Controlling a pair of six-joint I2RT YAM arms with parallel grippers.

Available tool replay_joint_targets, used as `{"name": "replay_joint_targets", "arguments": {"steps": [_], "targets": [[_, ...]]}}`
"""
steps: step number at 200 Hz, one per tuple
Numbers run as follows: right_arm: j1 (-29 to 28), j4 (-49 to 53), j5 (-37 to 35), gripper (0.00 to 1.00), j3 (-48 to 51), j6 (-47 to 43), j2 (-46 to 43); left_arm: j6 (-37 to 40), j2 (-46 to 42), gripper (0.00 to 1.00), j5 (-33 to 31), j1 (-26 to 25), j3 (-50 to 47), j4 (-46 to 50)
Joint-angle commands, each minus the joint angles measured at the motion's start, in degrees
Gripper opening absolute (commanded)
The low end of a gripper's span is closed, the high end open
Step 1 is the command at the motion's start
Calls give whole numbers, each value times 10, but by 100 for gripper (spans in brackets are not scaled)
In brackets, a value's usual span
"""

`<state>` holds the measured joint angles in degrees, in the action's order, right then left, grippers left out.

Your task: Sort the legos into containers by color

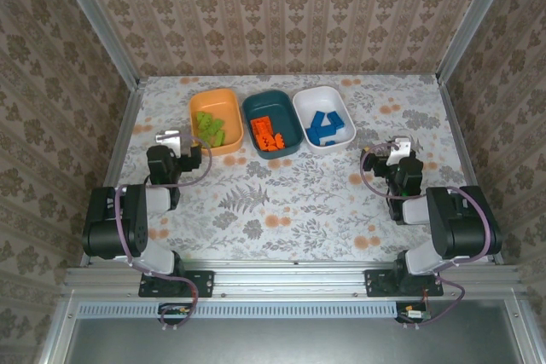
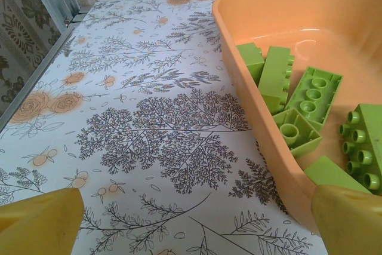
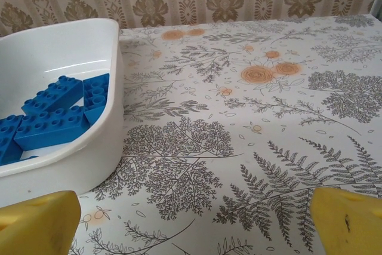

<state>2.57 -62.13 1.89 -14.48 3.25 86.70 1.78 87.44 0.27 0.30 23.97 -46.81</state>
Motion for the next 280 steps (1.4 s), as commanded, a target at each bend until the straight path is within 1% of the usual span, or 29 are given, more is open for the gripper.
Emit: {"name": "replay_joint_targets", "arguments": {"steps": [1, 23, 35, 50, 280], "targets": [[-5, -5, -8, 100, -13, 8, 5, 11, 7, 100, 8, -4, -8, -21], [-5, 50, -4, 100, -44, 6, 6, 11, 7, 100, 8, -4, -8, -22], [-6, 105, 0, 100, -74, 5, 9, 12, 6, 100, 8, -5, -8, -22], [-22, 128, -29, 100, -88, -5, 11, 12, 7, 100, 7, -5, -8, -22], [-34, 136, -46, 100, -93, -15, 14, 12, 6, 100, 6, -6, -8, -22]]}}
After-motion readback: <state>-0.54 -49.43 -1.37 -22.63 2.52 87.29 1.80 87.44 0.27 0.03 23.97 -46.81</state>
